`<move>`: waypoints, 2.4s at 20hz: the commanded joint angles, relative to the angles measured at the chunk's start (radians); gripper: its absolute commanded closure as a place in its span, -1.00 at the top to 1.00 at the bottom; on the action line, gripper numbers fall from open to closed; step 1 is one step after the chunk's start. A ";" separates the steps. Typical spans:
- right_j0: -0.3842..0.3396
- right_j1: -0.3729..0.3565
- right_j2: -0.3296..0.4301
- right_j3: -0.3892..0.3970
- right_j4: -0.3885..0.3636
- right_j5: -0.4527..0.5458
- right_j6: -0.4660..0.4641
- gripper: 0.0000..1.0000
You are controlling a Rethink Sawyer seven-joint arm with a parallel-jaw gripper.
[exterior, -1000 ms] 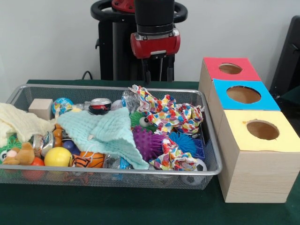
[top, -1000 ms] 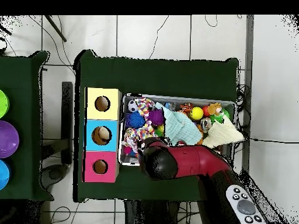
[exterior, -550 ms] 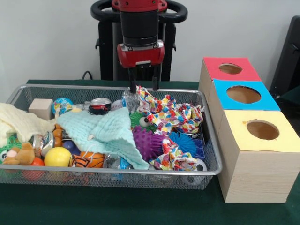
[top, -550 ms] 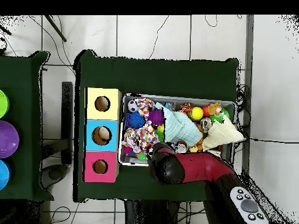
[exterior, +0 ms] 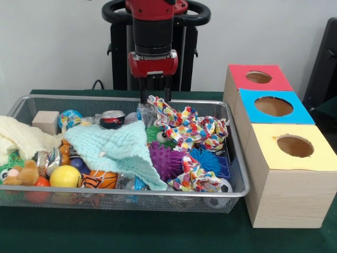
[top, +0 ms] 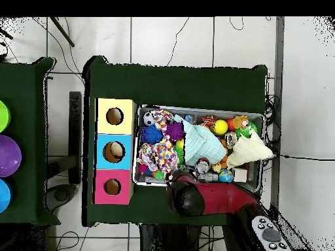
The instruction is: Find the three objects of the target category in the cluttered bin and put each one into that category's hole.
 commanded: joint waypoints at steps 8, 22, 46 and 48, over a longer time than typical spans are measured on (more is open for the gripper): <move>0.046 0.133 -0.183 0.099 -0.084 -0.296 0.182 1.00; 0.000 0.163 -0.128 0.042 -0.057 -0.256 0.123 1.00; -0.082 -0.012 0.034 0.031 -0.013 0.029 0.060 1.00; -0.071 -0.001 0.036 0.010 -0.009 0.040 0.060 1.00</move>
